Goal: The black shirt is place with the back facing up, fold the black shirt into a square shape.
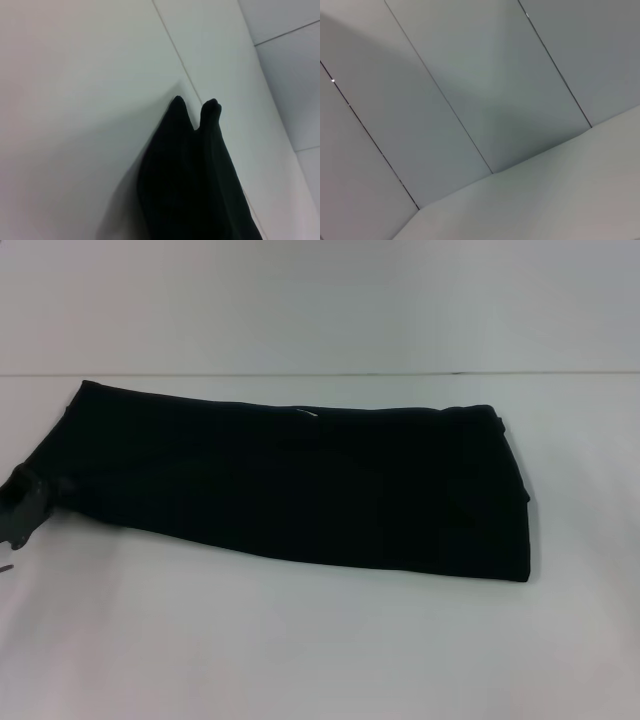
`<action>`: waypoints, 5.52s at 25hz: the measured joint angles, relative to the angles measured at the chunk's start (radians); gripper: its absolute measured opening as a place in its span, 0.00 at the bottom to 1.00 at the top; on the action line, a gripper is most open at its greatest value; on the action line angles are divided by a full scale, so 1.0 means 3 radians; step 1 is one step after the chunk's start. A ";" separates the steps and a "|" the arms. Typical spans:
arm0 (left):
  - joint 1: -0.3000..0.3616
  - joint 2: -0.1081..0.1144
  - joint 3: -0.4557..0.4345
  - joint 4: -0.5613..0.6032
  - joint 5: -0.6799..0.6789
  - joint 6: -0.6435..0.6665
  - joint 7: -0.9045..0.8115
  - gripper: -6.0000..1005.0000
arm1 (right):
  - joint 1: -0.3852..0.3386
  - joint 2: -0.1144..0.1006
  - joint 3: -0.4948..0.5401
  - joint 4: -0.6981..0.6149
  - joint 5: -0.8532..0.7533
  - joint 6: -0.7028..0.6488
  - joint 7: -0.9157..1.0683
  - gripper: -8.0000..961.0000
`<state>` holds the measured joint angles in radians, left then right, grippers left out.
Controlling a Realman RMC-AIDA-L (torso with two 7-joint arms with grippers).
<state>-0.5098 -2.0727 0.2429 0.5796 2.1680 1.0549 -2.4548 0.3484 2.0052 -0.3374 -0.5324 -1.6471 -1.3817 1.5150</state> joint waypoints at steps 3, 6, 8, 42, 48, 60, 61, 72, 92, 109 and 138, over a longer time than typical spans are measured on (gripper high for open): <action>-0.0029 0.0004 0.0028 0.0029 -0.0001 0.0058 -0.0001 0.02 | 0.0020 0.0009 -0.0001 0.0003 -0.0006 0.0007 -0.0001 0.82; -0.0170 -0.0002 0.0101 0.0100 -0.0013 0.0202 0.0012 0.02 | 0.0028 0.0017 -0.0002 0.0005 -0.0006 0.0009 -0.0002 0.81; -0.0297 -0.0017 0.0189 0.0184 -0.0018 0.0333 0.0011 0.02 | 0.0031 0.0022 -0.0010 0.0006 -0.0007 0.0010 -0.0002 0.81; -0.0716 -0.0237 0.2613 0.0907 -0.0812 0.0986 0.0123 0.48 | 0.0361 -0.0162 -0.0059 0.0012 -0.0844 0.0113 0.0899 0.77; -0.0642 -0.0010 0.1285 0.0470 -0.0626 0.1407 -0.0137 0.59 | 0.0812 -0.0375 -0.0515 -0.0007 -0.1658 0.0048 0.2382 0.77; -0.0526 -0.0012 0.0906 0.0457 -0.0415 0.1478 -0.0024 0.95 | 0.1625 -0.0278 -0.1168 0.0142 -0.2415 0.0455 0.3253 0.76; -0.0526 -0.0012 0.0906 0.0457 -0.0415 0.1478 -0.0024 0.95 | 0.1650 -0.0272 -0.1199 0.0193 -0.2418 0.0524 0.3274 0.75; -0.0523 -0.0011 0.0872 0.0434 -0.0434 0.1369 0.0052 0.95 | 0.1712 -0.0116 -0.1296 0.0360 -0.2400 0.0969 0.3254 0.74; -0.0528 -0.0019 0.0844 0.0419 -0.0443 0.1293 0.0073 0.94 | 0.1764 0.0008 -0.1450 0.0428 -0.2411 0.1265 0.3288 0.72; -0.0527 -0.0020 0.0822 0.0389 -0.0443 0.1263 0.0073 0.94 | 0.1724 -0.0030 -0.1440 0.0401 -0.2416 0.1216 0.3351 0.27; -0.0509 -0.0030 0.0821 0.0389 -0.0495 0.1264 0.0073 0.95 | 0.1648 -0.0003 -0.1453 0.0437 -0.2425 0.1342 0.3335 0.49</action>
<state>-0.6626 -2.0816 0.4891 0.6964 2.0195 1.4342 -2.4329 0.8427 2.0042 -0.7731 -0.4012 -2.3747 -0.9790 2.5155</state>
